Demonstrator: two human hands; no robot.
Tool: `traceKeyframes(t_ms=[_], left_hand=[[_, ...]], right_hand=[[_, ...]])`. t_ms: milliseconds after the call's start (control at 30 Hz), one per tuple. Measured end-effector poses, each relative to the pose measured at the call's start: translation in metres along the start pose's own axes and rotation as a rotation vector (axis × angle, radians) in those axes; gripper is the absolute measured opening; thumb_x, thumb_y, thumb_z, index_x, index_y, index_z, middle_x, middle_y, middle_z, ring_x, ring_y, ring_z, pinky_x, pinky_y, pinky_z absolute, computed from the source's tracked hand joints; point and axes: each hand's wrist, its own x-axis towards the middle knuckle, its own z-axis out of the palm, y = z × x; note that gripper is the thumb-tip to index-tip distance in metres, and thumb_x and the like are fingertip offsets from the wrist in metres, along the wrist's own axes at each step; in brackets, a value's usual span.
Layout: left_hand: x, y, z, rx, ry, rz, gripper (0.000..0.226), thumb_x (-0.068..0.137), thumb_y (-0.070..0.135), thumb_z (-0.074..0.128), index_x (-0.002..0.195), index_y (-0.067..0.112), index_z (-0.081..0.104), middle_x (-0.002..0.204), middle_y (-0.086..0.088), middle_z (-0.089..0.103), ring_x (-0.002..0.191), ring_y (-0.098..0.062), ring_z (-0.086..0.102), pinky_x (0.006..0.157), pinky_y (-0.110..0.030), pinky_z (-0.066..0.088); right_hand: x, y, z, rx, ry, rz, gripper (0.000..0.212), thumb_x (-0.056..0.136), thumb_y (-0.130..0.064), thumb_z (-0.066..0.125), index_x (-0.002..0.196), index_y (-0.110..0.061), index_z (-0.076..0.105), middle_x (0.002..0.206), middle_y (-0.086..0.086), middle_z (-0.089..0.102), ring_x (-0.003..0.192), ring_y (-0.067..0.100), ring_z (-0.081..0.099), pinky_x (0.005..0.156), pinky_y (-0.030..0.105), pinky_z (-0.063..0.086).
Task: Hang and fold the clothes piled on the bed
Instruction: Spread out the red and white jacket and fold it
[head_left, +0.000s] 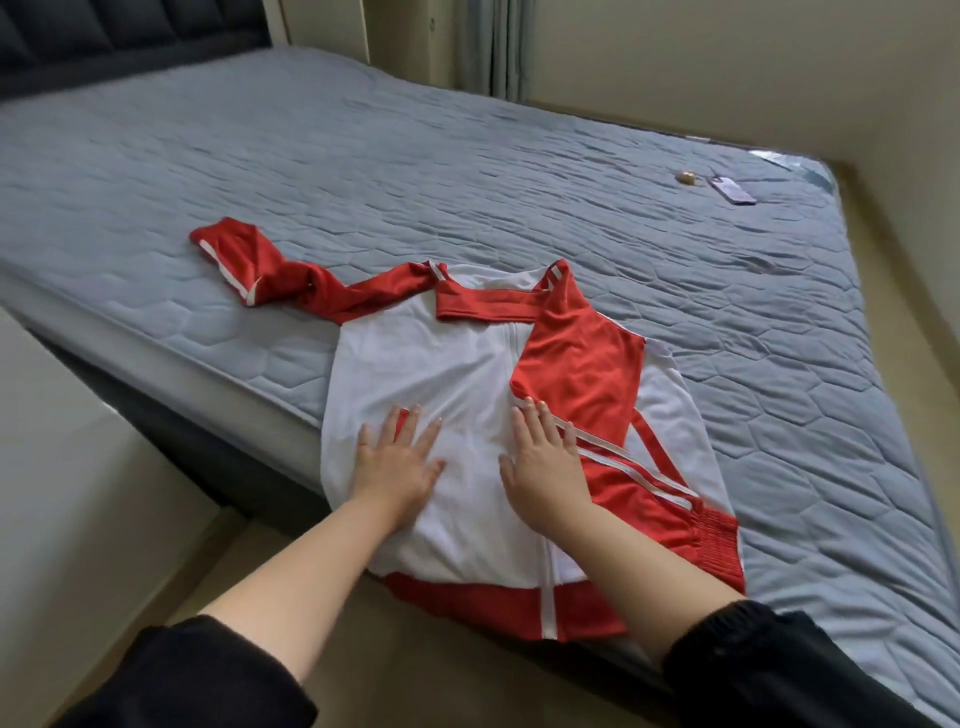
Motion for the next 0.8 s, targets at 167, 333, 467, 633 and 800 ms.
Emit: traceKeyframes(t_ms=[167,333,467,633,800], left_hand=[[0.003,-0.049,0.007,-0.202,0.101,-0.135,0.061,0.1,0.046,0.022,0.153,0.023,0.004,0.161,-0.002,0.001,0.148,-0.017,-0.001,0.118,-0.041,0.004],[0.024,-0.076,-0.004,-0.819,0.256,-0.342,0.041,0.096,0.026,0.043,0.136,0.019,0.051,0.137,-0.004,0.053,0.124,-0.02,0.049,0.094,-0.029,0.039],[0.052,-0.102,-0.014,-1.235,0.296,-0.551,0.032,0.094,0.016,0.045,0.121,0.013,0.062,0.101,-0.002,0.07,0.093,-0.014,0.063,0.075,-0.026,0.049],[0.083,-0.119,-0.03,-1.943,0.175,-0.657,0.022,0.1,0.011,0.035,0.112,0.007,0.052,0.085,-0.012,0.066,0.058,-0.015,0.069,0.043,-0.019,0.05],[0.117,-0.13,-0.043,-2.472,0.243,-0.566,0.022,0.102,0.016,0.032,0.121,0.012,0.044,0.132,-0.013,0.054,0.12,-0.029,0.056,0.094,-0.036,0.046]], right_hand=[[0.052,-0.052,0.02,0.113,-0.19,-0.015,0.065,0.1,-0.035,0.03,0.153,-0.012,0.0,0.16,0.009,-0.009,0.148,0.021,-0.009,0.118,0.047,0.003],[0.104,-0.078,0.039,0.169,-0.187,0.069,0.07,0.095,-0.049,0.03,0.153,-0.024,-0.001,0.16,0.005,-0.013,0.147,0.02,-0.014,0.115,0.056,-0.008],[0.107,-0.076,0.07,0.131,-0.057,0.116,0.072,0.093,-0.055,0.029,0.153,-0.026,0.002,0.161,0.001,-0.007,0.147,0.015,-0.011,0.116,0.051,-0.011],[0.113,-0.075,0.086,0.061,0.014,0.118,0.072,0.092,-0.057,0.026,0.153,-0.027,0.002,0.161,0.001,-0.004,0.147,0.016,-0.01,0.114,0.049,-0.014],[0.112,-0.074,0.088,0.035,0.032,0.109,0.072,0.092,-0.056,0.026,0.153,-0.026,0.003,0.161,0.001,-0.002,0.147,0.016,-0.01,0.115,0.047,-0.013]])
